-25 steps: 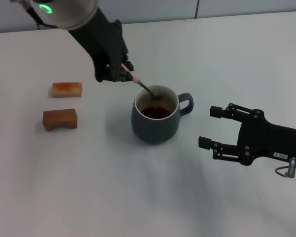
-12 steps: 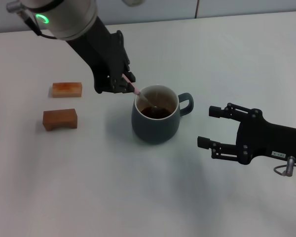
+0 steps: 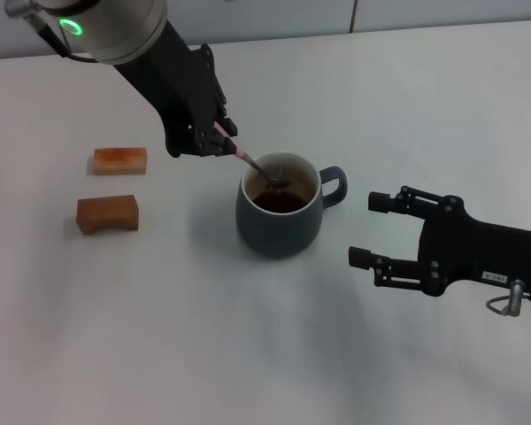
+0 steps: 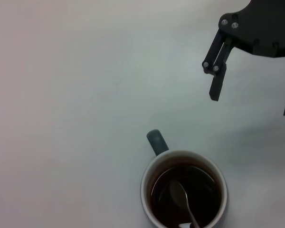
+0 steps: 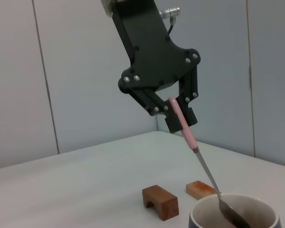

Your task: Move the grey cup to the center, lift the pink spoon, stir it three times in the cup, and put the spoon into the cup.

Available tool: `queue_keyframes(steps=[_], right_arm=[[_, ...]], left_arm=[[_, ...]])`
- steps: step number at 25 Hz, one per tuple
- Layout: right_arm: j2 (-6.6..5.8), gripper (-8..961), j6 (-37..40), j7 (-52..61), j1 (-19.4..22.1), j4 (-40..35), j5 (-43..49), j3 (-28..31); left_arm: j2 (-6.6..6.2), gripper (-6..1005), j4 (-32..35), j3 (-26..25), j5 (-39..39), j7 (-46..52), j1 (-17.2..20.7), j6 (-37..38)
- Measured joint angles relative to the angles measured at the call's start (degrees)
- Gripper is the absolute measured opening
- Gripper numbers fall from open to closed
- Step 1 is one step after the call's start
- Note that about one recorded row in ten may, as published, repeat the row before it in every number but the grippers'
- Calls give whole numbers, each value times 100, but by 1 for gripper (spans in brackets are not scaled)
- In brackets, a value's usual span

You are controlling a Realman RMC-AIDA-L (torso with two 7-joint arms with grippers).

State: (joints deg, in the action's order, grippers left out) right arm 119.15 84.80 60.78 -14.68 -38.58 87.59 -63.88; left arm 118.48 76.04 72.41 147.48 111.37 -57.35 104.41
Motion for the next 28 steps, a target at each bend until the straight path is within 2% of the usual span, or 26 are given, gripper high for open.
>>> queue_keyframes(steps=[8, 13, 14, 15, 18, 19, 20, 24, 26, 28], right_arm=[[-4, 805, 1, 39, 24, 0, 48, -2], [-7, 805, 1, 46, 39, 0, 48, 18], [-11, 805, 1, 47, 42, -1, 48, 31], [-11, 805, 1, 47, 42, -1, 48, 31], [-15, 806, 2, 48, 48, -17, 48, 45], [-15, 806, 13, 48, 54, -29, 49, 49], [-15, 806, 13, 48, 54, -29, 49, 49], [-16, 806, 33, 48, 63, -64, 48, 62], [-16, 806, 38, 48, 62, -70, 48, 63], [-20, 806, 49, 52, 57, -74, 48, 67]], left_arm=[[9, 242, 18, -42, -271, 66, 8, -34], [0, 418, 103, -429, -500, 23, 51, -43], [-19, 453, 350, -1080, -1099, -153, 287, -56], [-19, 495, 350, -1080, -1099, -153, 287, -56], [-59, 619, 476, -1753, -1731, -372, 596, -41], [-104, 661, 476, -2142, -2109, -513, 808, 20], [-104, 695, 476, -2142, -2109, -513, 808, 20], [-242, 829, 353, -2678, -2987, -864, 1464, 89], [-283, 829, 222, -2929, -3501, -1247, 2046, -76], [-289, 829, 138, -2980, -3611, -1389, 2275, -203]])
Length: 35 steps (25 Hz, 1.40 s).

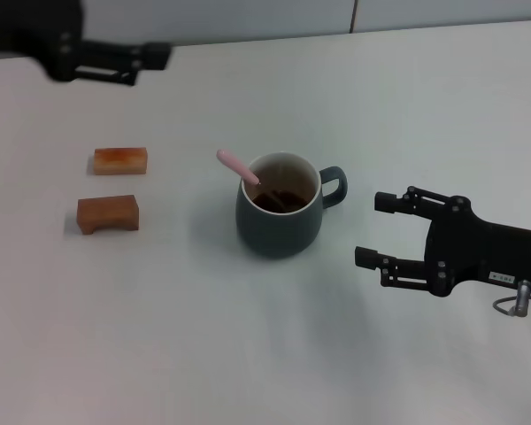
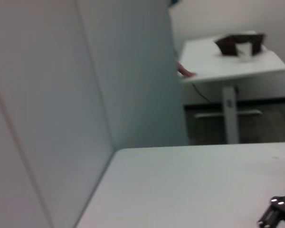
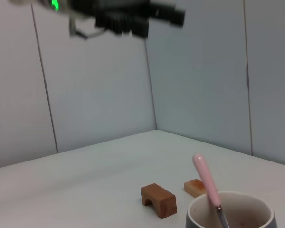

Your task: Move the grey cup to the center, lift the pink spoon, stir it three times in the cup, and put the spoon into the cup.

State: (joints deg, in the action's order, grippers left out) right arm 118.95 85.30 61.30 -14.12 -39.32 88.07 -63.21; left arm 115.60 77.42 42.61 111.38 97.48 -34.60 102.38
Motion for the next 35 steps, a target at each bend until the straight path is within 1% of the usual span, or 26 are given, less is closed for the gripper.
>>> queue_keyframes(steps=[1, 2, 4, 6, 7, 9, 10, 12, 15, 16, 20, 26, 35], right_arm=[[0, 806, 3, 2, -4, -3, -1, 0], [-1, 806, 7, 4, -7, -10, -3, 1], [-1, 805, 11, 8, -9, -34, -7, 1], [-7, 805, 19, 73, -6, -102, -8, 2], [-7, 805, 19, 73, -6, -102, -8, 2], [-10, 805, 37, 117, 3, -165, -8, 2], [-10, 805, 57, 129, 10, -188, -8, 2], [-11, 805, 99, 133, 18, -207, -8, 23], [-12, 805, 153, 138, 31, -237, -8, 69], [-12, 805, 175, 169, 40, -270, -6, 75], [-15, 806, 179, 250, 49, -296, 42, 102], [-21, 806, 191, 296, 57, -346, 154, 195], [-21, 805, 242, 295, 58, -349, 205, 213]], left_arm=[[13, 829, -163, -21, -73, -247, 326, -183], [13, 829, -163, -21, -73, -247, 326, -183], [81, 829, -404, -15, -72, -575, 600, -285], [144, 829, -607, -31, -72, -803, 765, -314], [144, 829, -607, -31, -72, -803, 765, -314], [195, 829, -1219, -47, -96, -1231, 968, -328], [197, 829, -1301, -47, -96, -1274, 987, -329], [199, 829, -1756, -82, -100, -1553, 1071, -337], [200, 829, -2299, -253, -101, -1954, 1156, -307], [204, 829, -2570, -338, -103, -2174, 1213, -281], [215, 829, -2926, -372, -149, -2388, 1313, -246], [225, 829, -3289, -370, -162, -2513, 1340, -153], [227, 829, -3419, -369, -169, -2589, 1343, -165]])
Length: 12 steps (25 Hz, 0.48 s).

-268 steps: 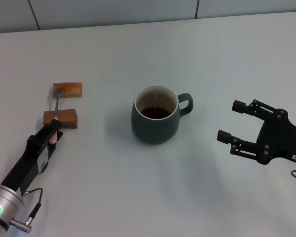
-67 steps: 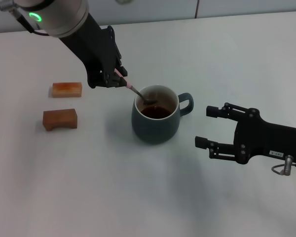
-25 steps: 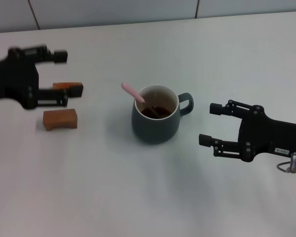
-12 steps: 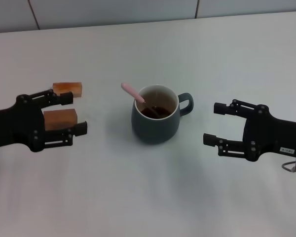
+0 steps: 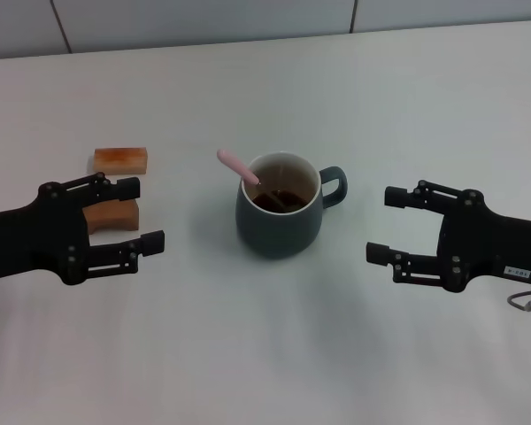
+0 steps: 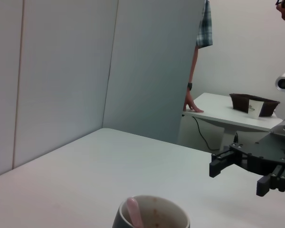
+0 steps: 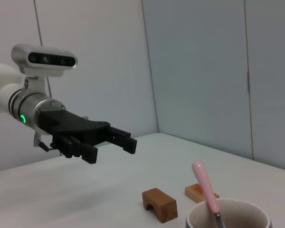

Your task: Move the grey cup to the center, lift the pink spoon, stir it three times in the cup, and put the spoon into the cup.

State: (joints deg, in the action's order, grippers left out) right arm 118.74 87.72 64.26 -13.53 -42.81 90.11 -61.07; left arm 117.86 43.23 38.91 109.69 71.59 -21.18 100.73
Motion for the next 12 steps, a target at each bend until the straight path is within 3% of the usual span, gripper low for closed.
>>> queue_keyframes(steps=[12], right_arm=[[9, 805, 0, -1, 49, -18, 45, 79]], left_arm=[[-3, 829, -237, -34, 25, -269, 26, -78]])
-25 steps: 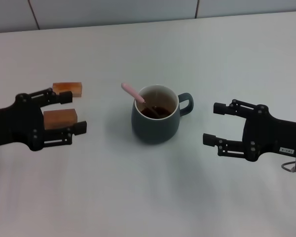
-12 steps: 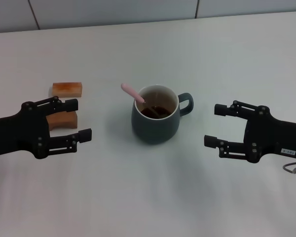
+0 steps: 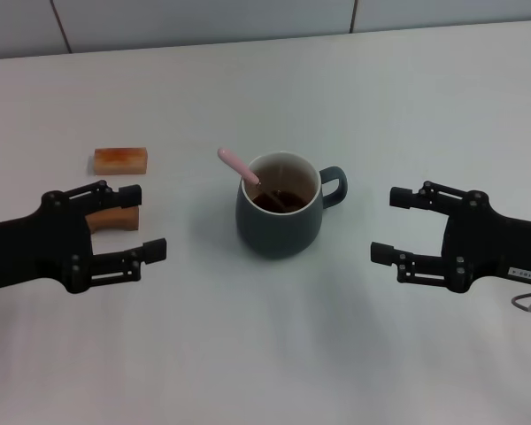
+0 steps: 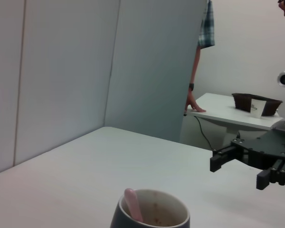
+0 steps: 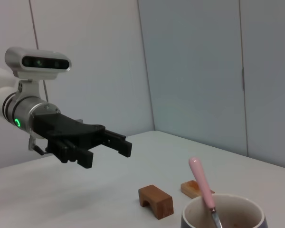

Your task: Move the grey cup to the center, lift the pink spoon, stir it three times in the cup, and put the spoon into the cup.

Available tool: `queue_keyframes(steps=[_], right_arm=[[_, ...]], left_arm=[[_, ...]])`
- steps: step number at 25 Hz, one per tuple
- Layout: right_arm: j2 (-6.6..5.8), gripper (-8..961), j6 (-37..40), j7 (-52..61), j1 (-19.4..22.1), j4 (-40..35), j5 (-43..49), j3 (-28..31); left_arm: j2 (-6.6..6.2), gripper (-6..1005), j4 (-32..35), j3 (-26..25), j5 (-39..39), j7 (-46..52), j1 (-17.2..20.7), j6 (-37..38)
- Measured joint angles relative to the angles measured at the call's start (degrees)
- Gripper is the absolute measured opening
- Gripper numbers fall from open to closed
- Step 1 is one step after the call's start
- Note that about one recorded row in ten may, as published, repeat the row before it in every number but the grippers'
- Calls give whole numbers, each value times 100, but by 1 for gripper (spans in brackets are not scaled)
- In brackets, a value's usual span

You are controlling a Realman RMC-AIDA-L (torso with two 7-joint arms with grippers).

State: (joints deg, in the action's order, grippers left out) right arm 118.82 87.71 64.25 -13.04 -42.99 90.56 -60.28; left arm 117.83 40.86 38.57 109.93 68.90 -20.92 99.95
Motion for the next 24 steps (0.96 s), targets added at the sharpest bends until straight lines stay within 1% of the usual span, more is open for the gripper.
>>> queue_keyframes(steps=[5, 24], right_arm=[[0, 805, 0, 12, -46, -22, 0, -62], [13, 805, 9, 77, -48, -78, 50, -71]], left_arm=[[5, 829, -125, 16, 12, -180, -26, -8], [-10, 829, -131, 0, 10, -168, -45, -9]])
